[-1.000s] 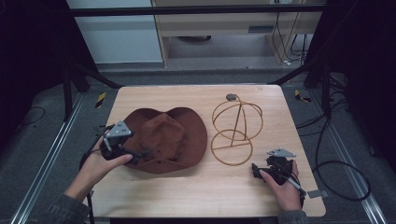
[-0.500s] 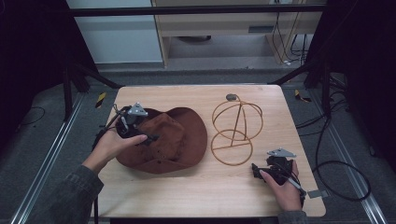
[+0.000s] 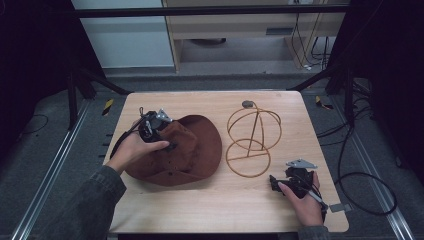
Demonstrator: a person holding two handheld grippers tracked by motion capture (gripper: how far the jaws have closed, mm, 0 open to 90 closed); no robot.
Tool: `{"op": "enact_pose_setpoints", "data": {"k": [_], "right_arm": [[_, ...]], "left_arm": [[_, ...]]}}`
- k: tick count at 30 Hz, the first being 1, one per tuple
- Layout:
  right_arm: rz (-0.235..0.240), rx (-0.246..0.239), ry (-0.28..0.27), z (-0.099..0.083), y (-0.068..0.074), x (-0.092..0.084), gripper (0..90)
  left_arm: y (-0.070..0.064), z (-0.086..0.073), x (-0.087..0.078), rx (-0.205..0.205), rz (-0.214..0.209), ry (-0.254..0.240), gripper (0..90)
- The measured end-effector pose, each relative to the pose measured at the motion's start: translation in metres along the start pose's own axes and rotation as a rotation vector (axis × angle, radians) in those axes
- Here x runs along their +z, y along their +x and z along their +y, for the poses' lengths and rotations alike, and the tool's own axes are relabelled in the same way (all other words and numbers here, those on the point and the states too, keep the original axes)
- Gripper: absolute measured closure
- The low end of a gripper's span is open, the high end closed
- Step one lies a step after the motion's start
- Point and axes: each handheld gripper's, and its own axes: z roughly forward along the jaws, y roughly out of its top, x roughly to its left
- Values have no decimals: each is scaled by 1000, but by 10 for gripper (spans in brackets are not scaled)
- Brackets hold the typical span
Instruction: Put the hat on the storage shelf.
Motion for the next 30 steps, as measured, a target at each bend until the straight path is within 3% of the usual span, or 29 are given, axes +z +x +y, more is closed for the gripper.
{"op": "enact_pose_setpoints", "data": {"k": [6,13,17,18,19,20,22,23,27,30], "right_arm": [[1,-1,0,0,0,0,4],[1,-1,0,0,0,0,4],[1,-1,0,0,0,0,4],[1,-1,0,0,0,0,4],[2,-1,0,0,0,0,4],[2,-2,0,0,0,0,4],[2,-1,0,0,0,0,4],[3,-1,1,0,0,0,4],[3,-3,0,0,0,0,4],[3,-3,0,0,0,0,4]], "left_arm": [[4,2,11,-4,-6,22,141],[6,1,16,-9,-12,35,279],[7,2,16,-11,-17,25,448],[6,2,17,-16,-18,23,448],[6,3,17,-11,-20,32,498],[6,3,17,-8,-26,39,609],[5,3,18,-9,-26,44,661],[5,3,19,-23,-38,34,749],[5,1,20,-37,-58,37,850],[5,0,19,-40,-61,37,872]]}}
